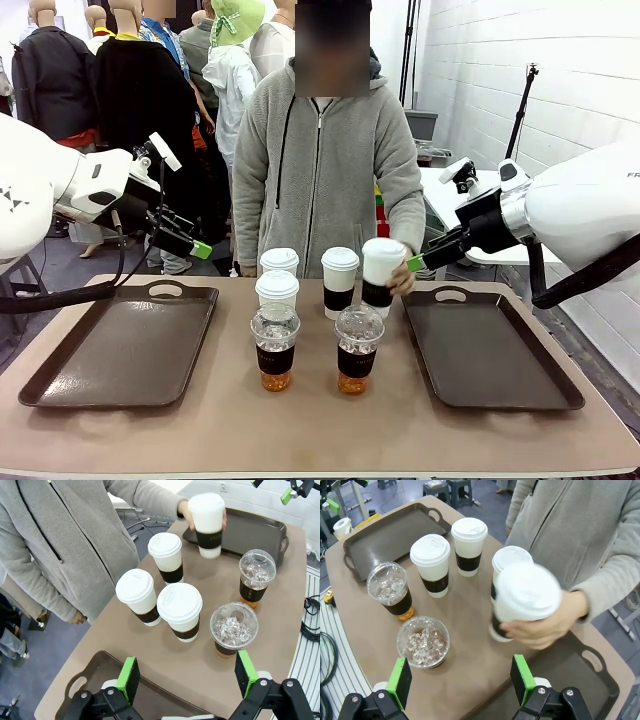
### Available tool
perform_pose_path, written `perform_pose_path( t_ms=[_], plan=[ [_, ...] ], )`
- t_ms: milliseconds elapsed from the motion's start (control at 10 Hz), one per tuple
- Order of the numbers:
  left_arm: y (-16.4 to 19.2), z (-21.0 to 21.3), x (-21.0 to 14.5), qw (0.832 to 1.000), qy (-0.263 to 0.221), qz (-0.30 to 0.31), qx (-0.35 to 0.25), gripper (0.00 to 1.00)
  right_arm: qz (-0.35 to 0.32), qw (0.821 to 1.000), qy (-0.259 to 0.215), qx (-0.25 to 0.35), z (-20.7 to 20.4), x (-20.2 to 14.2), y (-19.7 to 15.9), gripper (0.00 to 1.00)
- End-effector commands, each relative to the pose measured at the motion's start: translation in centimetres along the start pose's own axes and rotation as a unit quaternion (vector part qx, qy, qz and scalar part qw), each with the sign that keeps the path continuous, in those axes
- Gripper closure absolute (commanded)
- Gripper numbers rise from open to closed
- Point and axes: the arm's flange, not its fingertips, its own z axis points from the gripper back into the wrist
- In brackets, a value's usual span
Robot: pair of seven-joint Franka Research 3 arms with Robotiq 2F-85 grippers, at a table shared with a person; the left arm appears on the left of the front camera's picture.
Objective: Distribute the coffee onto the tray.
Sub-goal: Pick up one iced Americano and place it on the right Handle tray.
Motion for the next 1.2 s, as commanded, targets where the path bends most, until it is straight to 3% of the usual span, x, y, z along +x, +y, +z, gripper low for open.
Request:
perform_pose_path(
  t_ms=[0, 100, 600, 1100],
  plan=[
    [0.1, 0.0, -0.1, 1.0, 0.0, 0.003, -0.001, 0.0, -0.004, 1.0, -0.004, 0.006, -0.2, -0.1, -0.1, 0.0],
    [0.1, 0.0, -0.1, 1.0, 0.0, 0.003, -0.001, 0.0, 0.0, 1.0, 0.0, 0.0, 0.0, 0.0, 0.0, 0.0],
    [0.1, 0.0, -0.1, 1.0, 0.0, 0.003, -0.001, 0.0, -0.054, 0.991, -0.005, 0.122, -2.3, 0.6, -3.0, 0.0],
    [0.1, 0.0, -0.1, 1.0, 0.0, 0.003, -0.001, 0.0, -0.037, 0.982, -0.146, 0.115, -4.1, -1.5, -3.9, 0.0]
  ],
)
